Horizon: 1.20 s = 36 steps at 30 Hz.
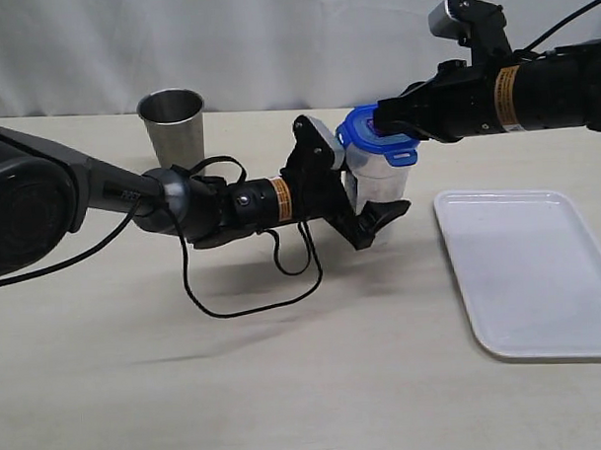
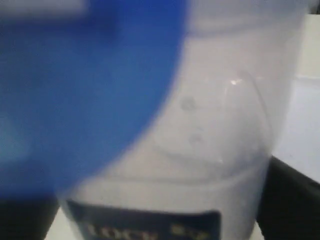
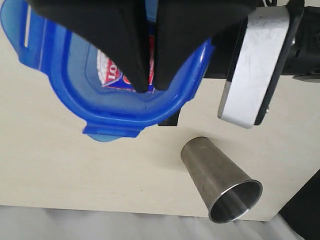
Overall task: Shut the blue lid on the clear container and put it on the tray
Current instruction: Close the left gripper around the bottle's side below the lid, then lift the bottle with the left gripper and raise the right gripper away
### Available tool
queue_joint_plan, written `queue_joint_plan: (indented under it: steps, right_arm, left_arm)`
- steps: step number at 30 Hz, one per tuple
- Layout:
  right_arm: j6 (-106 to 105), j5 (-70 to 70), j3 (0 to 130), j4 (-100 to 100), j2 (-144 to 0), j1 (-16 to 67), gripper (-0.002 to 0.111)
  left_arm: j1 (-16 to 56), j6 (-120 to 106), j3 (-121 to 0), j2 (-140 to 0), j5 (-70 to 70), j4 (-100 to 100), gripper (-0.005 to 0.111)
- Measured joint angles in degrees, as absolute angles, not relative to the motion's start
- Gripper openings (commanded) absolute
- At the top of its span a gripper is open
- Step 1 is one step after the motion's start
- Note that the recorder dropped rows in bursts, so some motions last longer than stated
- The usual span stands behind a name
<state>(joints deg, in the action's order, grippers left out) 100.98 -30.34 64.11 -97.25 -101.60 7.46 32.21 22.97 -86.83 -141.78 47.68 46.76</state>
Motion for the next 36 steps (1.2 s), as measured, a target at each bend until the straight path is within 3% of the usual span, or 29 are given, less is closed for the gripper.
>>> queue_joint_plan:
  steps: [7,10,13,19,22,31,36]
  right_arm:
    - [100.98,-30.39,64.11,-97.25,-101.60,7.46,0.004]
    - [100.98,-30.48,64.11,-97.25,-101.60,7.46,0.004]
    - [100.98,-30.48,64.11,-97.25,-101.60,7.46,0.004]
    - [101.02,-30.48,64.11,-97.25,-101.60,7.46,0.004]
    - [101.16,-30.52,64.11,-97.25,-101.60,7.46,0.008]
    - [103.54,-30.68,63.42,-99.45,-98.42,7.46,0.045]
    - [107.27,-33.06,63.42,-99.72,-93.35,7.46,0.048]
  left_arm:
    - [33.34,23.65,-88.91,-143.16,47.67,44.83,0.093]
    - [33.44,23.75,-88.91,-143.26,47.12,44.83,0.083]
    - [33.44,23.93,-88.99,-143.26,45.93,44.60,0.062]
    - [33.44,25.91,-89.03,-143.26,44.97,46.02,-0.001]
    - [33.09,29.55,-89.52,-143.14,44.72,49.59,0.000]
    - [28.71,42.67,-89.52,-140.02,44.53,69.34,0.000]
    - [25.89,44.62,-89.41,-139.48,49.75,75.46,0.000]
